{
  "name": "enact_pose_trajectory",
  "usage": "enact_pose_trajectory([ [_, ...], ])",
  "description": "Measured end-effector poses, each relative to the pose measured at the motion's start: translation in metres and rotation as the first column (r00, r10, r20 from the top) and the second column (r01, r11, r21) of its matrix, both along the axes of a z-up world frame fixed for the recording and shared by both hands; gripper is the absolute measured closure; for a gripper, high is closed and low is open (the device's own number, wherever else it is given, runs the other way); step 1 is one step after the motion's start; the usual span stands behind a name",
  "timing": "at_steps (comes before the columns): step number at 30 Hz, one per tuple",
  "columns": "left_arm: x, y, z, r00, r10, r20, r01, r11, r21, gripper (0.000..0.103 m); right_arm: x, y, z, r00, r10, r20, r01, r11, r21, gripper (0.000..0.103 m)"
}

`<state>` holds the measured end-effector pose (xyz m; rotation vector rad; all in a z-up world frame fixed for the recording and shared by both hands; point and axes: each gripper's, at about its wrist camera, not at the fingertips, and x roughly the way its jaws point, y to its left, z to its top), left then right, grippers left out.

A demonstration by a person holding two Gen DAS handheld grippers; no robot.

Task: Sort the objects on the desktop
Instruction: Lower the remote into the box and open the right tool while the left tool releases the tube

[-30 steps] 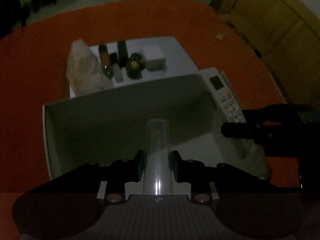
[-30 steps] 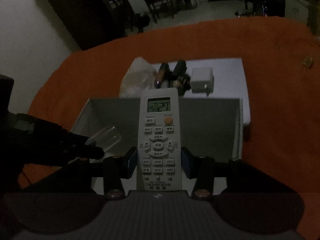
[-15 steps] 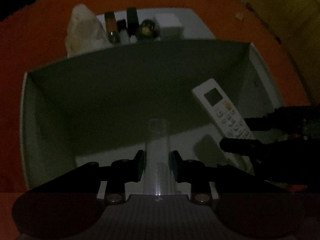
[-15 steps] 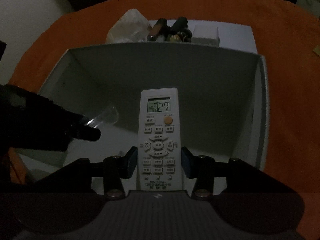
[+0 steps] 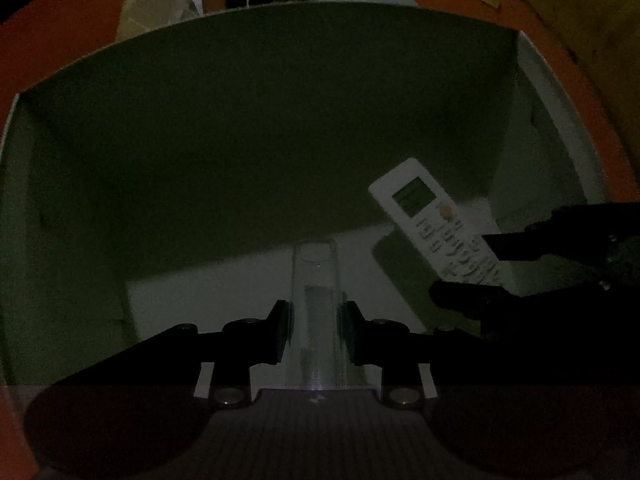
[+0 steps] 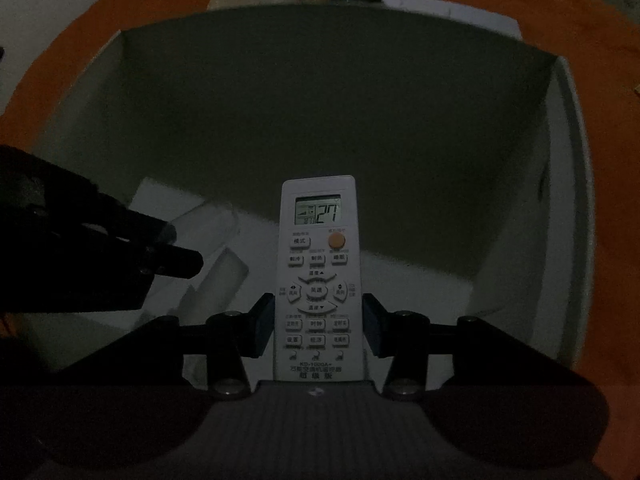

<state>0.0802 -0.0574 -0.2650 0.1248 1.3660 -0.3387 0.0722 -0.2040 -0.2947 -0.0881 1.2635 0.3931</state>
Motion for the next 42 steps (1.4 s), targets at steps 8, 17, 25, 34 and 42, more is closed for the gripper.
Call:
enact_pose_trajectory([
  [8, 0.001, -0.004, -0.015, 1.0, -0.009, -0.025, 0.01, 0.999, 0.038, 0.078, 0.004, 0.002, -0.006, 0.999, 0.009, -0.047, -0.012, 0.999, -0.043, 0.054],
  [17, 0.007, -0.011, -0.022, 0.998, -0.027, -0.054, 0.03, 0.998, 0.059, 0.078, 0.012, 0.01, -0.021, 0.983, 0.033, -0.182, -0.049, 0.995, -0.085, 0.054],
  [25, 0.012, -0.013, -0.035, 0.99, -0.019, -0.138, 0.03, 0.996, 0.081, 0.078, 0.015, 0.019, -0.035, 0.96, 0.051, -0.275, -0.089, 0.988, -0.125, 0.054],
  [34, 0.01, -0.019, -0.037, 0.991, -0.03, -0.132, 0.044, 0.994, 0.104, 0.078, 0.016, 0.019, -0.035, 0.958, 0.031, -0.284, -0.072, 0.988, -0.136, 0.054],
  [42, 0.006, -0.024, -0.033, 0.994, -0.051, -0.096, 0.064, 0.988, 0.138, 0.074, 0.015, 0.026, -0.043, 0.963, -0.004, -0.27, -0.03, 0.992, -0.123, 0.052],
])
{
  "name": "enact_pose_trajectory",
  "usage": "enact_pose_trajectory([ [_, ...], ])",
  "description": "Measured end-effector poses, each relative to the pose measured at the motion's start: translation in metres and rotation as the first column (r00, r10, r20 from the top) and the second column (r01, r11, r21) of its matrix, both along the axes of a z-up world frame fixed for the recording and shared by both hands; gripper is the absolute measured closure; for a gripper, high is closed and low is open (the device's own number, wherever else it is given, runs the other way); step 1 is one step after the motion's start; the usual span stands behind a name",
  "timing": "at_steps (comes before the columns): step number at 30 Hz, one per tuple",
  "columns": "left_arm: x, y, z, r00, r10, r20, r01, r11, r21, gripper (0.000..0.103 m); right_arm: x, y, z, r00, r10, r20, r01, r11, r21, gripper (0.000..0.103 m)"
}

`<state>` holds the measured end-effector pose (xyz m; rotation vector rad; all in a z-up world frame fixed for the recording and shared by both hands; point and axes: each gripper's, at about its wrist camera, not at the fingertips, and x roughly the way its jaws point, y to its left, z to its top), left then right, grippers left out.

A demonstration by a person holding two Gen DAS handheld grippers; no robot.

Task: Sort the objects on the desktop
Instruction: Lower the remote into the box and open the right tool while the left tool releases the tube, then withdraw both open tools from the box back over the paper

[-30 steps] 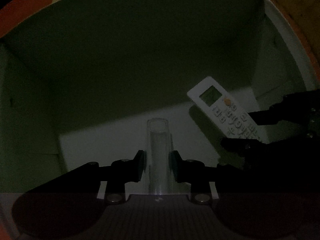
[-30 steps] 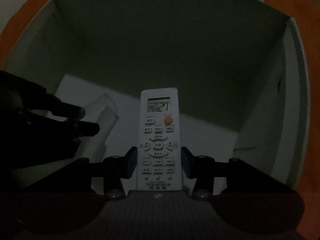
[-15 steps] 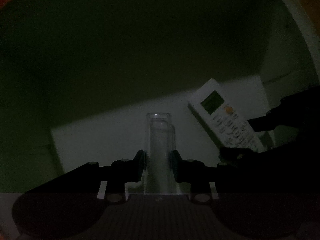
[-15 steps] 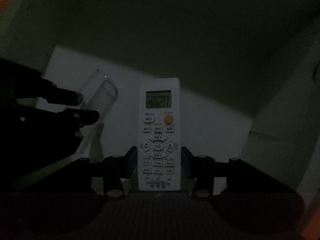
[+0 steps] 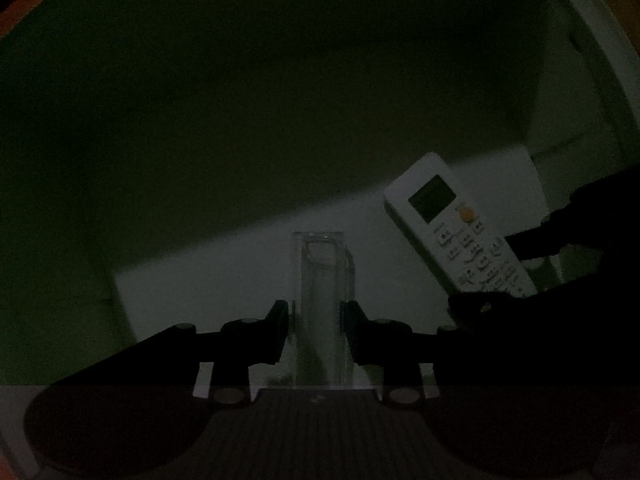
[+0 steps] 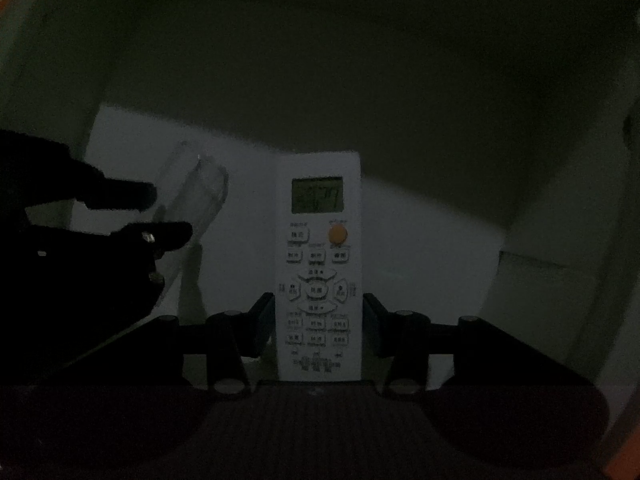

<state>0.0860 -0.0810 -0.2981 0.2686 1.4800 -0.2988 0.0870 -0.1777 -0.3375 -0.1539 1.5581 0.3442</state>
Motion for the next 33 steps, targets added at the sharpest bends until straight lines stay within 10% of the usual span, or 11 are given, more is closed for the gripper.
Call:
enact_pose_trajectory([
  [8, 0.003, 0.007, 0.02, 0.998, 0.048, 0.049, -0.048, 0.999, -0.002, 0.069, -0.003, -0.002, 0.024, 0.989, -0.037, 0.142, 0.035, 0.999, 0.014, 0.034],
  [33, 0.016, 0.035, 0.137, 0.944, 0.099, 0.316, -0.061, 0.99, -0.129, 0.057, 0.033, -0.064, 0.179, 0.898, -0.207, 0.389, 0.111, 0.96, 0.255, 0.028],
])
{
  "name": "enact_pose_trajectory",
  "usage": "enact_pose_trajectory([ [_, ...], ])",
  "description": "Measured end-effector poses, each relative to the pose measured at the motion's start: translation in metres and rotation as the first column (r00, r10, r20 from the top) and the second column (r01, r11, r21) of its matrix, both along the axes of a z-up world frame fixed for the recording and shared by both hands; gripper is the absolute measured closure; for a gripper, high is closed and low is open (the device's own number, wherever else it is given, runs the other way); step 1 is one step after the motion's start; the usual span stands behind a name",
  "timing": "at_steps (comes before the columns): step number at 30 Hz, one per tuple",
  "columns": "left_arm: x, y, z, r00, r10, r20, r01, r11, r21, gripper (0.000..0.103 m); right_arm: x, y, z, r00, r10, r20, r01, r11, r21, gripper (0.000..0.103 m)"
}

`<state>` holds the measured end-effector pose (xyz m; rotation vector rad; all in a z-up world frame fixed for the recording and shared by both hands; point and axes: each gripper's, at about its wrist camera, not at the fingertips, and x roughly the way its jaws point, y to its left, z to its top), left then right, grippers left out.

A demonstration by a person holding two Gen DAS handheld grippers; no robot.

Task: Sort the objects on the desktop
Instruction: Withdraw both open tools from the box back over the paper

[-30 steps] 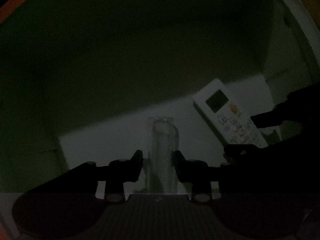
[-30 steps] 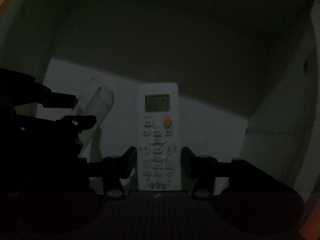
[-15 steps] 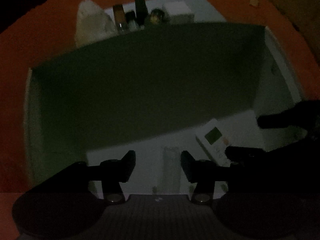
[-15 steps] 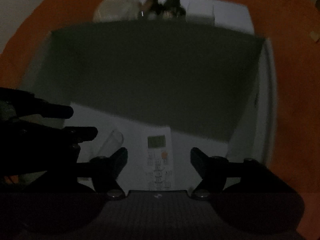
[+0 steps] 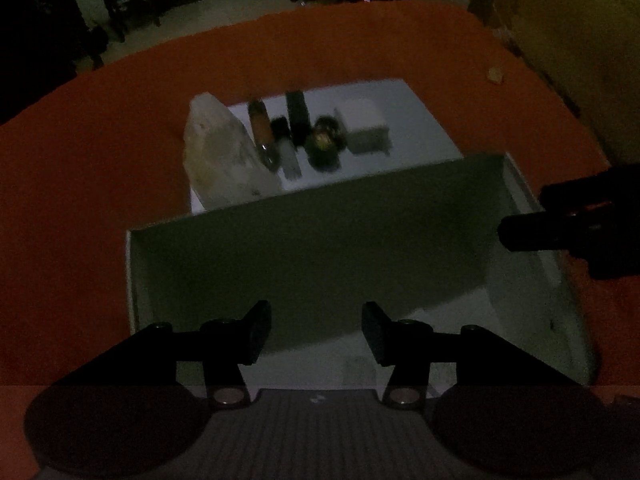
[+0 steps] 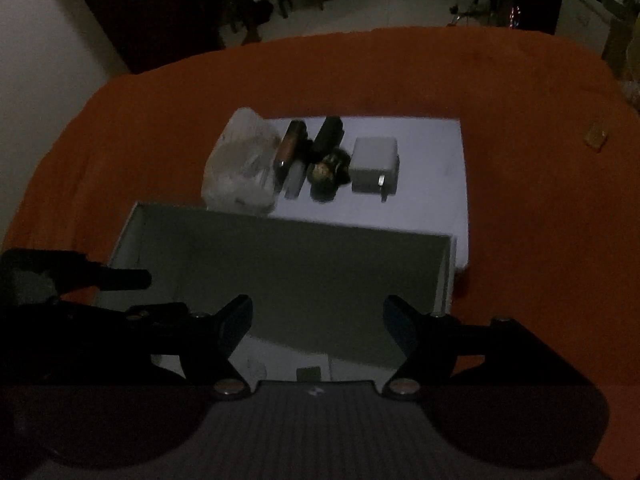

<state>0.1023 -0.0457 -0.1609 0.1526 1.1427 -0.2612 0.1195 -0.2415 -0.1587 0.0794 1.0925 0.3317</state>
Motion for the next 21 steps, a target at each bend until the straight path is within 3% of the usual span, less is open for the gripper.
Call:
enact_pose_trajectory([
  [8, 0.034, 0.008, 0.023, 0.997, 0.039, 0.062, -0.036, 0.998, -0.045, 0.057, 0.017, -0.017, 0.033, 0.997, -0.051, 0.052, 0.049, 0.998, 0.04, 0.025],
  [12, 0.056, 0.012, 0.036, 0.994, 0.074, 0.086, -0.069, 0.996, -0.061, 0.05, 0.031, -0.017, 0.044, 0.994, -0.068, 0.082, 0.064, 0.997, 0.049, 0.019],
  [16, 0.079, 0.009, 0.038, 0.99, 0.076, 0.122, -0.073, 0.997, -0.034, 0.05, 0.05, -0.017, 0.05, 0.992, -0.09, 0.092, 0.085, 0.995, 0.058, 0.019],
  [19, 0.1, 0.007, 0.03, 0.995, 0.069, 0.073, -0.064, 0.996, -0.063, 0.048, 0.068, -0.018, 0.051, 0.989, -0.1, 0.11, 0.094, 0.994, 0.062, 0.019],
  [21, 0.116, 0.002, 0.021, 1.0, 0.013, 0.011, -0.011, 0.994, -0.11, 0.042, 0.084, -0.02, 0.051, 0.987, -0.105, 0.119, 0.099, 0.993, 0.06, 0.019],
])
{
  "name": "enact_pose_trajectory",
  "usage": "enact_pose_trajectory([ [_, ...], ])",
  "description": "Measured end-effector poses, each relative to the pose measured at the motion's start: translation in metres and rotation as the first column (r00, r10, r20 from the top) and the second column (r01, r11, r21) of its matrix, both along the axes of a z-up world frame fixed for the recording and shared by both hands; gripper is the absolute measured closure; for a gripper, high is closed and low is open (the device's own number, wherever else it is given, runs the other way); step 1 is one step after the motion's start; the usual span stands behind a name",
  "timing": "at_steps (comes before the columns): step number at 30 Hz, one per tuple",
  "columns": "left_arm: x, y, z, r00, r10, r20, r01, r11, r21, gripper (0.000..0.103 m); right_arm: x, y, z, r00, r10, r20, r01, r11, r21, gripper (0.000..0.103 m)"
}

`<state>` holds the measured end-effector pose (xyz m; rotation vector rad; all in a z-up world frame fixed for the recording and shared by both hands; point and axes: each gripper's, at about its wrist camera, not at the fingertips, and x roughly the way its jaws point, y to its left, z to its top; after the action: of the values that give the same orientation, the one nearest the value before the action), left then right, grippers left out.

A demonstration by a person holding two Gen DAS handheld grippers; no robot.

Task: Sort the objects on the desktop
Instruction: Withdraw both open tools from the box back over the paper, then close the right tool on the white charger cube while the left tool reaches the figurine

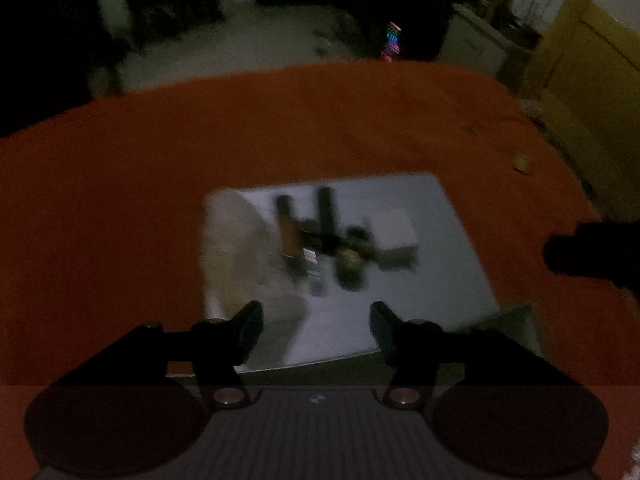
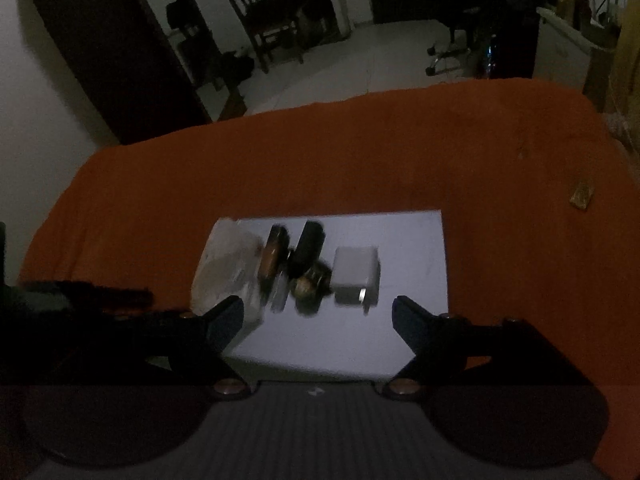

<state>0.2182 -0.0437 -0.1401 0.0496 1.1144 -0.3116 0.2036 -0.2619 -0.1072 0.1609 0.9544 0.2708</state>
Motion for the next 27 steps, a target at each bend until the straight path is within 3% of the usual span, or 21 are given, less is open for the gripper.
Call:
enact_pose_trajectory([
  [2, 0.012, -0.005, -0.01, 1.0, -0.022, 0.0, 0.022, 1.0, -0.016, 0.042, 0.015, -0.004, -0.002, 0.999, -0.034, 0.02, 0.034, 0.999, 0.004, 0.019],
  [5, 0.024, -0.016, -0.026, 0.999, -0.04, 0.015, 0.039, 0.998, 0.04, 0.042, 0.039, -0.007, -0.012, 0.997, -0.075, 0.002, 0.075, 0.997, 0.003, 0.019],
  [9, 0.038, -0.026, -0.048, 0.998, -0.067, 0.004, 0.066, 0.995, 0.08, 0.042, 0.069, -0.007, -0.032, 0.995, -0.066, -0.079, 0.069, 0.997, 0.029, 0.021],
  [16, 0.055, -0.039, -0.067, 0.993, -0.11, 0.029, 0.108, 0.992, 0.072, 0.042, 0.103, 0.003, -0.063, 0.982, -0.054, -0.181, 0.045, 0.997, -0.057, 0.03],
  [21, 0.065, -0.055, -0.077, 0.985, -0.167, 0.046, 0.163, 0.983, 0.083, 0.042, 0.122, 0.013, -0.089, 0.964, -0.032, -0.266, 0.015, 0.998, -0.068, 0.033],
  [27, 0.072, -0.072, -0.098, 0.97, -0.239, 0.04, 0.231, 0.962, 0.145, 0.043, 0.156, 0.02, -0.126, 0.92, -0.01, -0.391, 0.01, 1.0, -0.002, 0.033],
])
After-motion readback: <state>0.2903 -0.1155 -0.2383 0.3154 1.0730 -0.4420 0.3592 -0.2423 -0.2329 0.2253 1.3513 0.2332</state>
